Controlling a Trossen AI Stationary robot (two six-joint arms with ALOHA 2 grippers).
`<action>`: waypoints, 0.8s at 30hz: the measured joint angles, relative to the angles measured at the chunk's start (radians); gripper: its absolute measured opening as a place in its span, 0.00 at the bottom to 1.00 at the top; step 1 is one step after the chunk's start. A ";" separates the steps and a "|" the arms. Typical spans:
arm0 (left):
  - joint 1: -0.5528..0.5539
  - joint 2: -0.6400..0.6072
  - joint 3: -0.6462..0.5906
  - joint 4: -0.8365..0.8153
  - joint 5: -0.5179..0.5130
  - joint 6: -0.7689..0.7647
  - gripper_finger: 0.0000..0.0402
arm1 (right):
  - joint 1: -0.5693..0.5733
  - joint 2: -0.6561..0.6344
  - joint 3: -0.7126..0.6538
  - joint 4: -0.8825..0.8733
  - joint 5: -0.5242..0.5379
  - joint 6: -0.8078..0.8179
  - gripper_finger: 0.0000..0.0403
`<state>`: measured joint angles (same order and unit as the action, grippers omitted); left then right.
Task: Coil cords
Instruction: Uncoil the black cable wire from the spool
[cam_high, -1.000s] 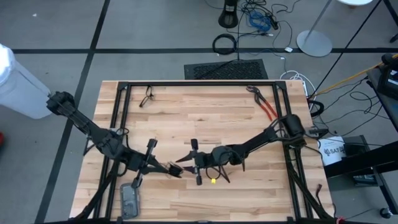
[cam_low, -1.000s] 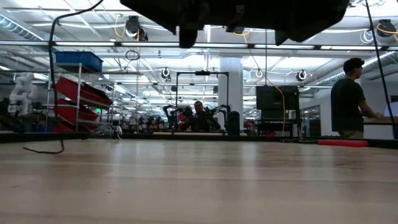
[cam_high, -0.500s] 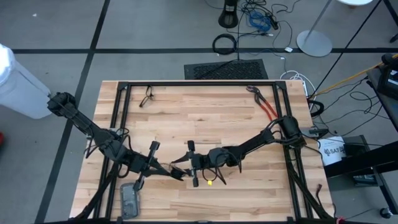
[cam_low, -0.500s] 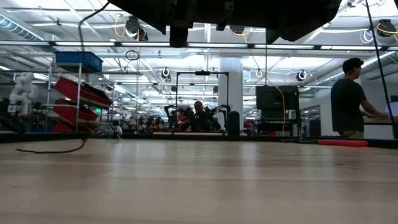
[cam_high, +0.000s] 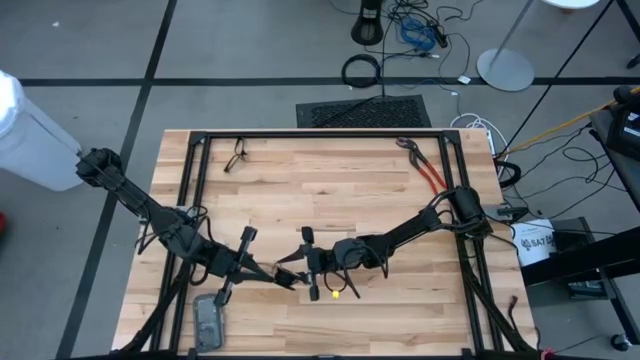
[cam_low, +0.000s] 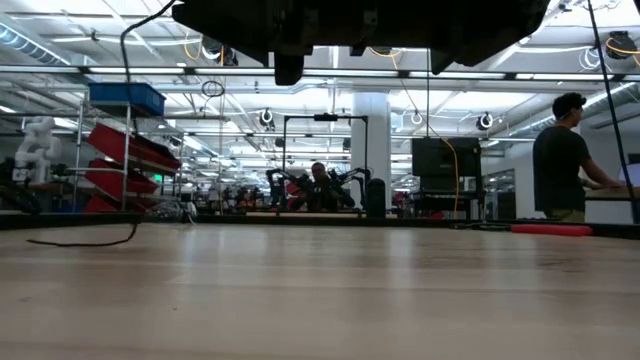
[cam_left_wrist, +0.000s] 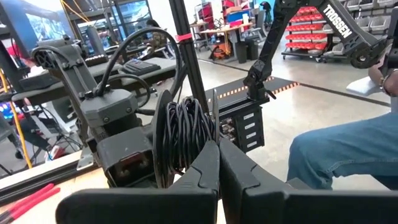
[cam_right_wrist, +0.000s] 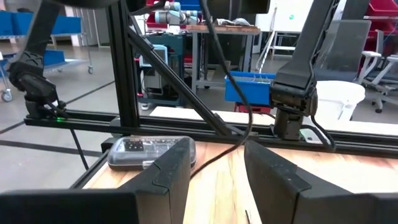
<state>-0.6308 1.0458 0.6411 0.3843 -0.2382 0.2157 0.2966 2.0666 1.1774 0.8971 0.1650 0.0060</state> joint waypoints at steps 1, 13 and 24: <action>0.000 0.000 0.000 0.000 0.000 0.000 0.00 | 0.000 0.000 0.000 0.000 0.000 0.007 0.35; 0.000 0.000 0.000 0.001 0.000 0.000 0.00 | -0.001 0.000 0.000 0.011 0.000 0.016 0.35; 0.000 0.000 0.000 0.003 -0.001 -0.001 0.00 | -0.001 0.000 0.000 0.013 0.069 0.016 0.35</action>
<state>-0.6308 1.0458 0.6411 0.3878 -0.2389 0.2146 0.2958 2.0666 1.1770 0.9101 0.2337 0.0223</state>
